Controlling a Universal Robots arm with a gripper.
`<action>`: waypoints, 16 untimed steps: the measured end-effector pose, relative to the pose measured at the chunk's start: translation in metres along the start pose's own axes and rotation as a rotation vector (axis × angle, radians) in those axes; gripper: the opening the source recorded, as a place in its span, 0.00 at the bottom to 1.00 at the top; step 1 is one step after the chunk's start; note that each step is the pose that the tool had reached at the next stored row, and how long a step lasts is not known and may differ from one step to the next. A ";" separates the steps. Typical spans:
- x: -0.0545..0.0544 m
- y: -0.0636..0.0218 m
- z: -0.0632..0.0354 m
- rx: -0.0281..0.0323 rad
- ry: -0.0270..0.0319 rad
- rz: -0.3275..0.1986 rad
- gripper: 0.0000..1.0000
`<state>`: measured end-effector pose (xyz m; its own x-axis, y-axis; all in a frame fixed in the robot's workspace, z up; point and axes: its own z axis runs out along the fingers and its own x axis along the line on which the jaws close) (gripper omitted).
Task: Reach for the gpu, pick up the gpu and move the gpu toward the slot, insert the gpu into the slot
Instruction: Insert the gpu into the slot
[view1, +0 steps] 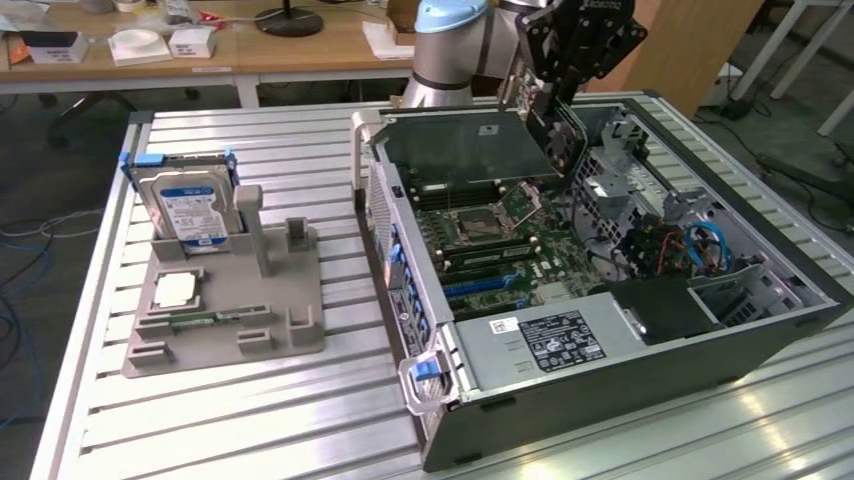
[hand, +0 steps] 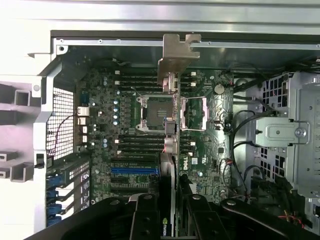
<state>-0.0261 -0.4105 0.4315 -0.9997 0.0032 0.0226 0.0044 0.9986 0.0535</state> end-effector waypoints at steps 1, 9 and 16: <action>0.000 0.0000 0.0000 0.0001 0.0000 0.000 0.26; 0.000 -0.0001 0.0005 0.0018 0.0045 -0.086 0.26; 0.000 -0.0001 0.0009 0.0044 0.0107 -0.201 0.26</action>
<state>-0.0261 -0.4105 0.4306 -0.9802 -0.1969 0.0225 -0.1955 0.9792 0.0536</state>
